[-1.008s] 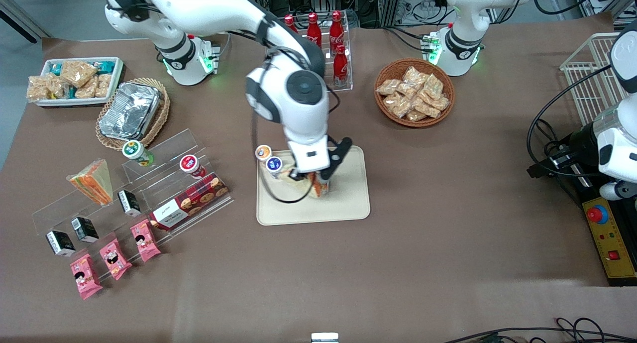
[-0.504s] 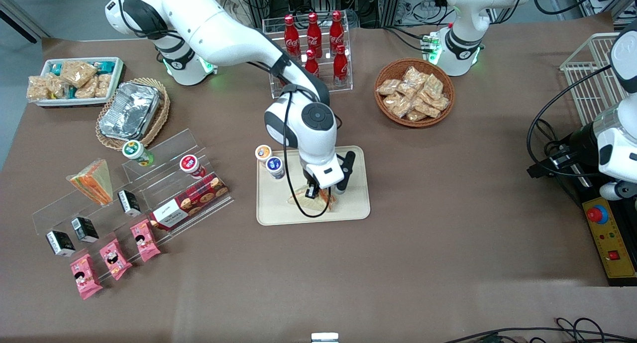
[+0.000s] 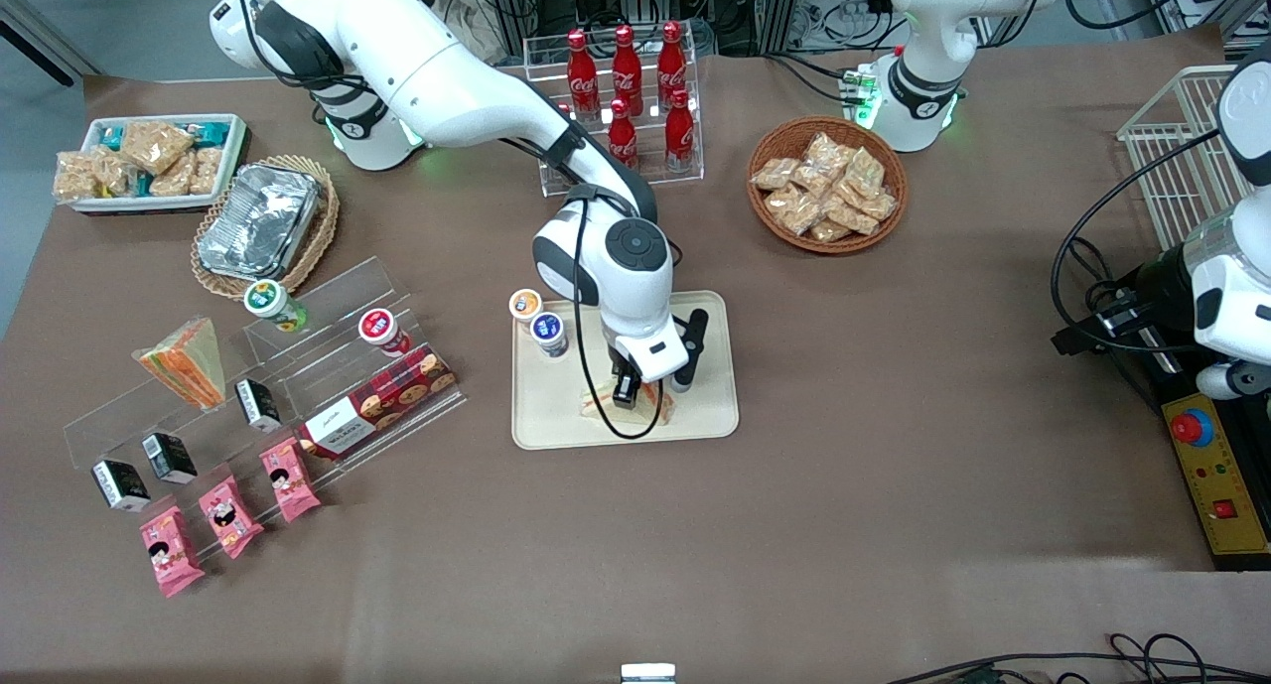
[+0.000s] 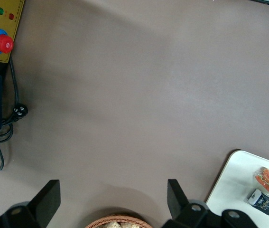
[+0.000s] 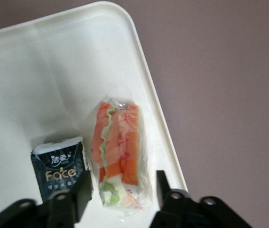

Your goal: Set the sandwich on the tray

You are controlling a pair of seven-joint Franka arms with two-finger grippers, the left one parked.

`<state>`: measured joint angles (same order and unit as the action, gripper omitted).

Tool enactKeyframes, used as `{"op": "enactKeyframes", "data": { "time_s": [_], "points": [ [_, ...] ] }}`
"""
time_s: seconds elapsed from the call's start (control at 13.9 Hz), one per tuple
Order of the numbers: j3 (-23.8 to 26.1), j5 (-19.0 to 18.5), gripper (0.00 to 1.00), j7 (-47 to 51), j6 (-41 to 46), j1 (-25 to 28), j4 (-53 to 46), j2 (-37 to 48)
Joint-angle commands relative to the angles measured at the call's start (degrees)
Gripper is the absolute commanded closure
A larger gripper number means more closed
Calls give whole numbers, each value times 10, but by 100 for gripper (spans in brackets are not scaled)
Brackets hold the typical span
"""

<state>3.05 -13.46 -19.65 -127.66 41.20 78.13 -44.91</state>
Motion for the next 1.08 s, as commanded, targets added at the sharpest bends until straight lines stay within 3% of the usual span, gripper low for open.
{"op": "enactKeyframes", "data": {
  "time_s": [0.0,0.14,0.29,0.72,1.01],
  "points": [
    [3,67,0,2,36,-29,1,34],
    [3,131,0,2,81,-69,2,61],
    [0,166,0,9,136,-102,2,93],
    [-2,172,0,29,225,-197,0,183],
    [-3,172,0,130,343,-276,-2,254]
  ]
}}
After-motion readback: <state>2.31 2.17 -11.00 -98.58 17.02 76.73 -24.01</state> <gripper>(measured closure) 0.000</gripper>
